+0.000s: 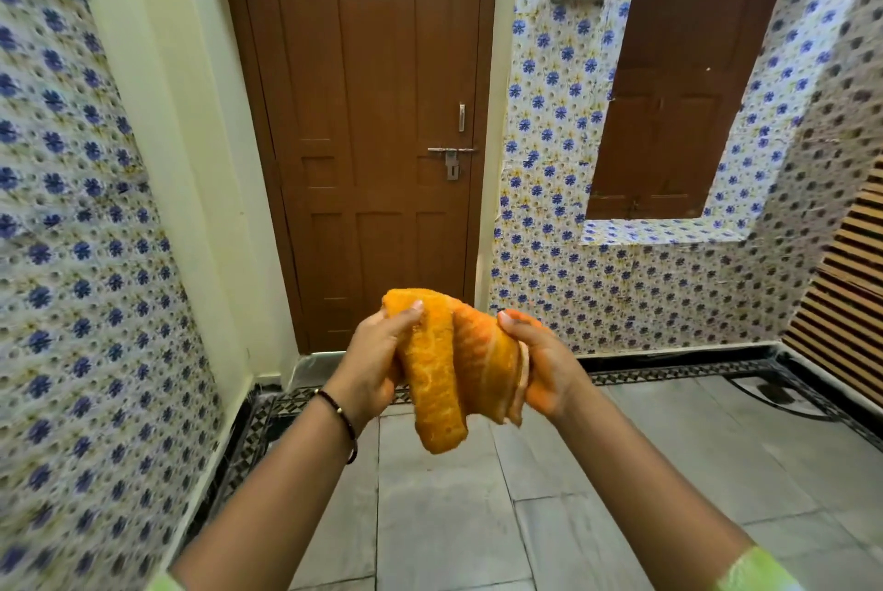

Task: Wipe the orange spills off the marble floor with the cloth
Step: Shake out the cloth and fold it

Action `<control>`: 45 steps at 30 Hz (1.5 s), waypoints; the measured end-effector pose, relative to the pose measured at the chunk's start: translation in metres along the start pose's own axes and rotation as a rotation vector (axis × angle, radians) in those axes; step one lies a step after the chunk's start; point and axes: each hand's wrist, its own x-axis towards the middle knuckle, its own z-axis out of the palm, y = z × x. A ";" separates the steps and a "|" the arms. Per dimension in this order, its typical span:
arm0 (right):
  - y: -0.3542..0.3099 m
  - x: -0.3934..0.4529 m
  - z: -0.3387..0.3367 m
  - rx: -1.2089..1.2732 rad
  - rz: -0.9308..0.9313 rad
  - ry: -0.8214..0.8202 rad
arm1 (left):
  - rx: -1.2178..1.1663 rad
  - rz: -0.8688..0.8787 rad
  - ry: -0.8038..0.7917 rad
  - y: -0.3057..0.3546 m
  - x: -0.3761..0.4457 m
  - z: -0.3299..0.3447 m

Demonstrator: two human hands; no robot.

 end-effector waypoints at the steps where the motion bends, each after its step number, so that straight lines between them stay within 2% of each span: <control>1: -0.004 0.000 0.001 -0.024 -0.059 0.057 | -0.005 -0.045 -0.006 0.000 0.001 -0.005; 3: -0.008 -0.001 0.003 -0.075 -0.130 0.053 | 0.076 -0.089 -0.031 -0.001 0.002 -0.014; 5: -0.012 -0.003 0.003 -0.156 -0.147 -0.007 | 0.166 -0.064 -0.008 -0.003 0.004 -0.021; 7: -0.017 -0.004 0.005 -0.321 -0.146 -0.032 | 0.154 -0.008 0.044 -0.001 0.006 -0.026; 10: -0.024 -0.004 0.013 -0.580 -0.194 0.019 | 0.133 0.142 0.027 0.007 0.006 -0.031; 15: -0.039 -0.007 0.018 -0.936 -0.462 0.109 | 0.545 0.403 0.014 0.017 0.003 -0.033; 17: -0.043 -0.009 0.018 -1.040 -0.564 0.186 | 0.560 0.430 0.007 0.021 0.004 -0.034; 20: -0.049 -0.010 0.017 -0.951 -0.645 0.209 | 0.436 0.366 -0.044 0.027 0.005 -0.036; 23: -0.054 -0.013 0.018 -0.813 -0.611 0.138 | 0.437 0.348 -0.066 0.028 0.006 -0.038; 25: -0.052 -0.013 0.019 -0.770 -0.591 0.134 | 0.470 0.417 -0.022 0.025 0.007 -0.037; 28: -0.048 -0.010 0.022 -0.893 -0.655 0.248 | 0.485 0.559 0.105 0.021 0.008 -0.032; 30: -0.048 -0.014 0.024 -0.919 -0.680 0.265 | 0.456 0.576 0.153 0.022 0.006 -0.029; 34: -0.049 -0.031 0.034 -0.588 -0.617 0.052 | 0.402 0.538 -0.007 0.021 -0.001 -0.021; 39: -0.037 -0.034 0.035 -0.403 -0.595 0.135 | 0.265 0.613 0.033 0.017 -0.004 -0.010; 42: -0.029 -0.036 0.030 -0.431 -0.602 0.235 | 0.210 0.435 -0.003 0.010 -0.002 -0.005; 45: -0.024 -0.045 0.016 -0.425 -0.572 0.353 | 0.136 0.087 -0.176 -0.001 -0.001 -0.004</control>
